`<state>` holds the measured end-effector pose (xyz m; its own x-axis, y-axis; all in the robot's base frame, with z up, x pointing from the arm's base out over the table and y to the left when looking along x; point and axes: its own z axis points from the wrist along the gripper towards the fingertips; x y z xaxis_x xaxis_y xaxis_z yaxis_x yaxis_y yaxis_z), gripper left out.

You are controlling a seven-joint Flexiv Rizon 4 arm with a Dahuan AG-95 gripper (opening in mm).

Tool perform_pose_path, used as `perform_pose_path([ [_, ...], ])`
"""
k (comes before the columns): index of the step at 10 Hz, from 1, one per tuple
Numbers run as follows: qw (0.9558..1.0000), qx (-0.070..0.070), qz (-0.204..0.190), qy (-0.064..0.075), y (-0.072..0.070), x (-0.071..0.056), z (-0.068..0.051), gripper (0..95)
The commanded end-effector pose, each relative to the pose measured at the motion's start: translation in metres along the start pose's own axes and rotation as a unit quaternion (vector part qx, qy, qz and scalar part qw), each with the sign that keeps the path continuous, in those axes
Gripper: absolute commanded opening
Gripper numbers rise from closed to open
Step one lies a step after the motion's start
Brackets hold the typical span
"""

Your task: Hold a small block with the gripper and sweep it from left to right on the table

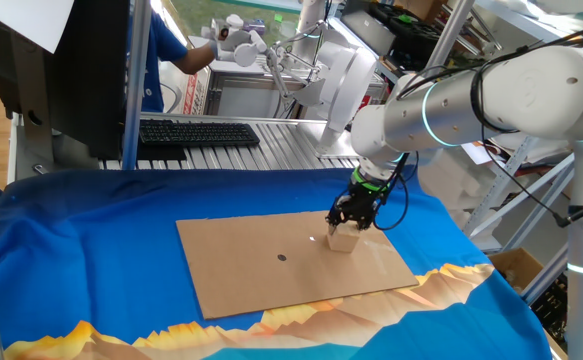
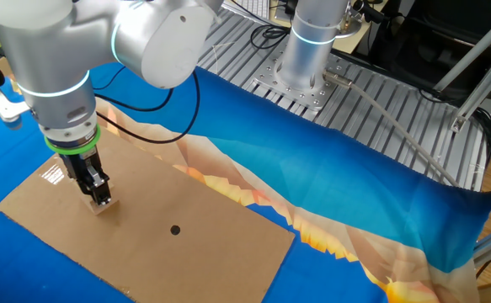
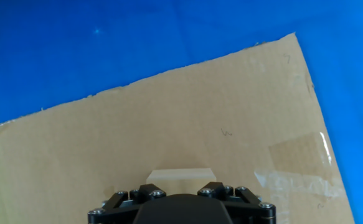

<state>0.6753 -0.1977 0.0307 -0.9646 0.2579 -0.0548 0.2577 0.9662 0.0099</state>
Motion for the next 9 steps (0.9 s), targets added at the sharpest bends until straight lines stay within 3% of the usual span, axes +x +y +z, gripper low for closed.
perform_pose_path([
  [1, 0.9999, -0.008, 0.003, 0.005, 0.0001, 0.0009, 0.0013, 0.0],
  [3, 1.0000, -0.002, 0.002, 0.002, 0.0002, 0.0009, 0.0015, 0.0],
  [6, 0.9999, -0.010, 0.004, 0.004, 0.0008, 0.0010, 0.0021, 0.0],
  [9, 1.0000, -0.008, 0.004, 0.002, 0.0019, 0.0009, 0.0039, 0.0],
])
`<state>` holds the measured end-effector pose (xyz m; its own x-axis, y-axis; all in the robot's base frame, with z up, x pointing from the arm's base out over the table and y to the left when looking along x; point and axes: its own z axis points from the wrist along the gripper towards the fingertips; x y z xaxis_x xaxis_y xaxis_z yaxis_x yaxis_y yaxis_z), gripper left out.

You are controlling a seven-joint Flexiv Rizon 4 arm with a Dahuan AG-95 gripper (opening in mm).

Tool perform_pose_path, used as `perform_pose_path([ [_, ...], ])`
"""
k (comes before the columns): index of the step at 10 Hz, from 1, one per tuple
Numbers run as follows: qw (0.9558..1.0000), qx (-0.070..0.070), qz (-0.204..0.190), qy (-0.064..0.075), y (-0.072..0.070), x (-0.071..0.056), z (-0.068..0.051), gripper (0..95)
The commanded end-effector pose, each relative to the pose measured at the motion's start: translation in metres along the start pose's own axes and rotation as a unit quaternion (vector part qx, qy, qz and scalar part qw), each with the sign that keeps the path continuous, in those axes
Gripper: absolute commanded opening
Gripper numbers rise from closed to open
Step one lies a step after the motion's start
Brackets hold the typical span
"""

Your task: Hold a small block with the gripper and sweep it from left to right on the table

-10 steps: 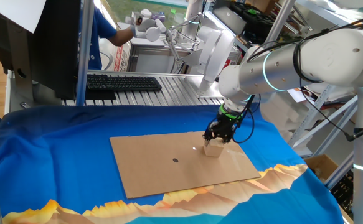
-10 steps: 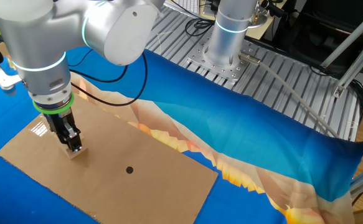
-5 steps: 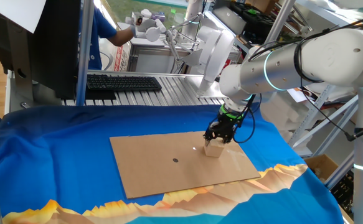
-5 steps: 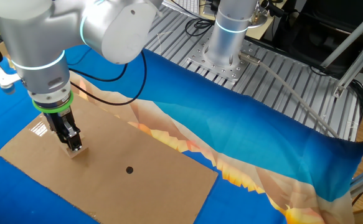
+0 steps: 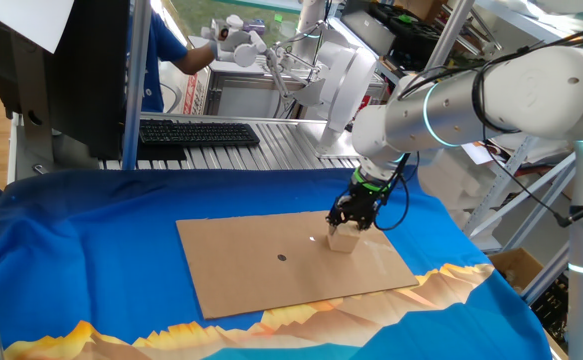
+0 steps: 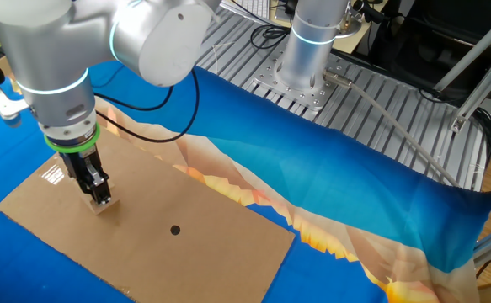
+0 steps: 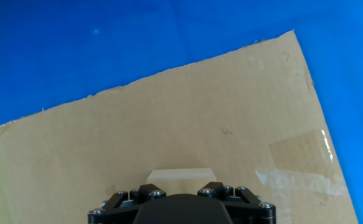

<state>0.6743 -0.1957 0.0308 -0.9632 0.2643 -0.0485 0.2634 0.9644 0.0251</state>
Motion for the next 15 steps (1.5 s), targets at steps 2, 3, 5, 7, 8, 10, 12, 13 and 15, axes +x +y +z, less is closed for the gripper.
perform_pose_path([
  [2, 1.0000, 0.008, 0.000, -0.003, 0.004, 0.001, 0.003, 0.0],
  [3, 1.0000, 0.008, 0.003, -0.004, 0.007, 0.002, 0.002, 0.0],
  [5, 0.9999, 0.000, 0.010, 0.000, 0.012, 0.004, 0.002, 0.0],
  [7, 0.9999, 0.000, 0.013, -0.003, 0.014, 0.005, 0.003, 0.0],
  [8, 0.9999, 0.001, 0.013, -0.004, 0.015, 0.005, 0.005, 0.0],
  [10, 0.9998, -0.003, 0.017, -0.002, 0.017, 0.005, 0.008, 0.0],
  [12, 0.9998, 0.008, 0.019, -0.007, 0.022, 0.008, 0.005, 0.0],
  [13, 0.9997, 0.006, 0.022, -0.005, 0.024, 0.009, 0.005, 0.0],
  [15, 0.9996, 0.004, 0.026, -0.005, 0.027, 0.011, 0.004, 0.0],
])
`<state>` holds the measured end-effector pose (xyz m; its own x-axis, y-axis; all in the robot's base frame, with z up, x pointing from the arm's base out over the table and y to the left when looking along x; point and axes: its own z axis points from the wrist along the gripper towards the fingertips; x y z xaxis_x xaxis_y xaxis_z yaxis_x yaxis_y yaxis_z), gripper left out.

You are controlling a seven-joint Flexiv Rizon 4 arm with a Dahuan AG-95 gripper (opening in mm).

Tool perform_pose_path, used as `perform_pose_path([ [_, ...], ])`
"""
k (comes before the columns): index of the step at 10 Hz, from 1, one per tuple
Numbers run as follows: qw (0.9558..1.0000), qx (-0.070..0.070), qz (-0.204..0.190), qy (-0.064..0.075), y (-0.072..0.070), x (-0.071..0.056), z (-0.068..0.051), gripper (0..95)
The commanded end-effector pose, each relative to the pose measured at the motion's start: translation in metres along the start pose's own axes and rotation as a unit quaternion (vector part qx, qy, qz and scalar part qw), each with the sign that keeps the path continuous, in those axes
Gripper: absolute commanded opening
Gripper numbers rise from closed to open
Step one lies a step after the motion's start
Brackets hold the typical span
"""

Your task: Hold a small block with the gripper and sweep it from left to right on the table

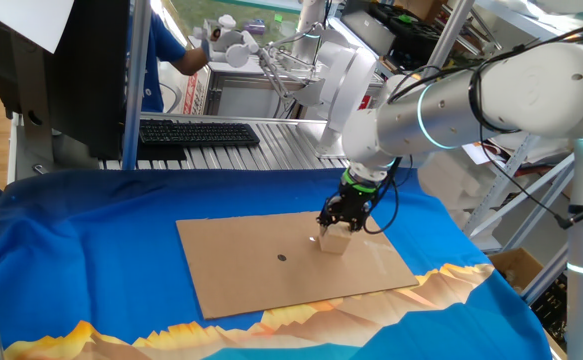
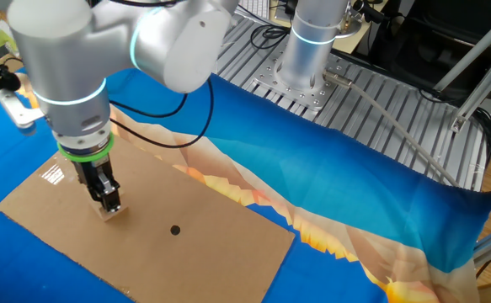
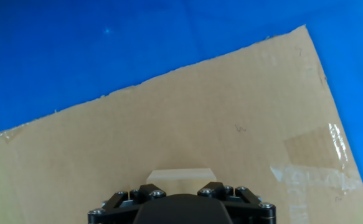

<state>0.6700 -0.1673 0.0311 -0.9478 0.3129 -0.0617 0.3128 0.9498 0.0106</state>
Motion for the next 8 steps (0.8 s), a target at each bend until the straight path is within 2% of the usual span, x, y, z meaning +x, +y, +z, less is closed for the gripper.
perform_pose_path([
  [1, 1.0000, -0.009, 0.003, 0.003, 0.0013, -0.0003, 0.0051, 0.0],
  [3, 1.0000, -0.006, 0.002, 0.002, 0.0023, -0.0002, 0.0072, 0.0],
  [4, 1.0000, -0.009, 0.002, 0.003, 0.0033, 0.0002, 0.0078, 0.0],
  [6, 1.0000, -0.002, 0.002, 0.000, 0.0062, 0.0023, 0.0055, 0.0],
  [8, 1.0000, -0.006, 0.004, 0.002, 0.0075, 0.0030, 0.0062, 0.0],
])
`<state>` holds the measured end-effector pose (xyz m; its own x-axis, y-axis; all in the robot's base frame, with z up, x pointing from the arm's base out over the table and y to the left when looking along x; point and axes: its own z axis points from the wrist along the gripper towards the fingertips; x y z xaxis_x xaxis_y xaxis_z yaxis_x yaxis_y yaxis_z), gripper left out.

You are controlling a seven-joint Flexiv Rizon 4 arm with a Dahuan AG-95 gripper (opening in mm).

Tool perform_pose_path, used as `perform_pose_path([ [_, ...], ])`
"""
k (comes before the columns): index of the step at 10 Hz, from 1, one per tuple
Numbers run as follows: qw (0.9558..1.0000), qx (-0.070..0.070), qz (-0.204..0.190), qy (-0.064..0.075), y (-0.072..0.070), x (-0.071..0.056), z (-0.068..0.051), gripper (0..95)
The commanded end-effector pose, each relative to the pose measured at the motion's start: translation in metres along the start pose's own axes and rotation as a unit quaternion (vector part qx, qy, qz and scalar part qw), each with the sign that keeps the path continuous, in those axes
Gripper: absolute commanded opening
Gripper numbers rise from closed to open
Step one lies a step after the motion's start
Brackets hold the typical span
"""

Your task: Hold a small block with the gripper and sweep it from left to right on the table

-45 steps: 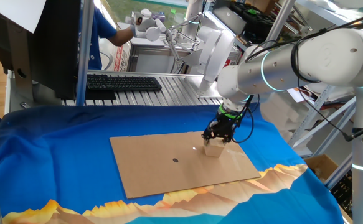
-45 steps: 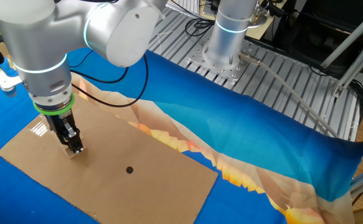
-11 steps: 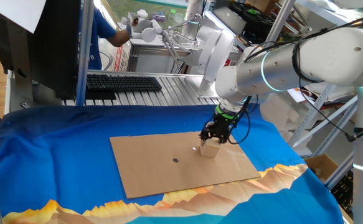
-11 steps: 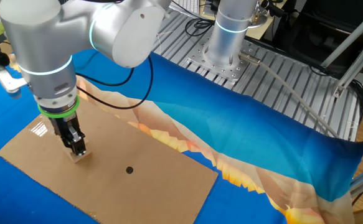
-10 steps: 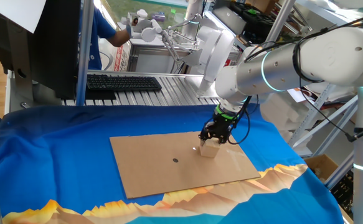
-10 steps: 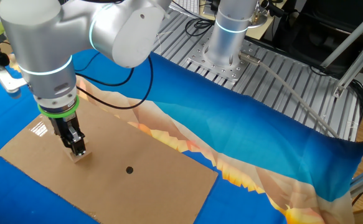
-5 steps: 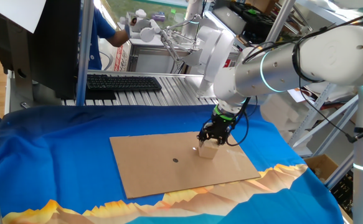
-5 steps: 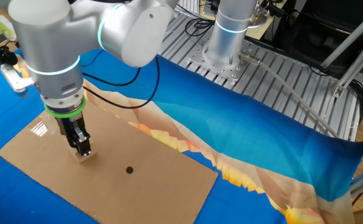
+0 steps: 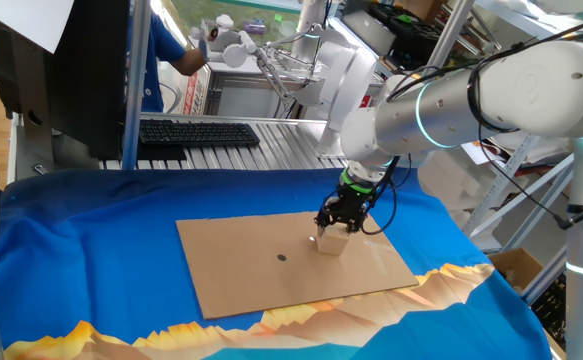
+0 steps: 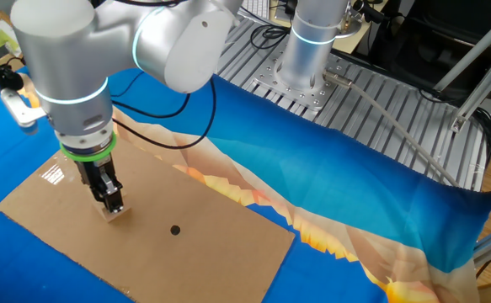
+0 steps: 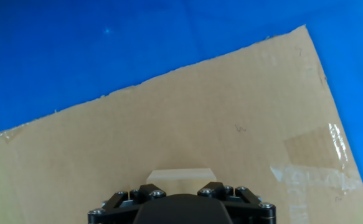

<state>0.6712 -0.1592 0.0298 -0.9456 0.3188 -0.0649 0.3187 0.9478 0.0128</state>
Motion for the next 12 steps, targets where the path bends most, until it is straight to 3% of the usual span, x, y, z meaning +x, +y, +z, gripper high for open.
perform_pose_path([
  [1, 0.9998, -0.017, 0.005, 0.005, -0.0004, 0.0013, 0.0050, 0.0],
  [5, 0.9999, -0.006, 0.008, 0.007, 0.0005, 0.0017, 0.0058, 0.0],
  [7, 0.9999, 0.000, 0.013, 0.000, 0.0022, 0.0030, 0.0043, 0.0],
  [8, 0.9996, 0.023, 0.012, -0.008, 0.0033, 0.0039, 0.0034, 0.0],
  [9, 0.9997, 0.017, 0.017, -0.004, 0.0034, 0.0038, 0.0035, 0.0],
  [10, 0.9996, -0.010, 0.026, 0.007, 0.0034, 0.0038, 0.0035, 19.0],
  [11, 0.9992, -0.018, 0.035, 0.006, 0.0035, 0.0038, 0.0034, 19.0],
  [12, 0.9993, -0.013, 0.036, 0.004, 0.0037, 0.0038, 0.0041, 19.0],
])
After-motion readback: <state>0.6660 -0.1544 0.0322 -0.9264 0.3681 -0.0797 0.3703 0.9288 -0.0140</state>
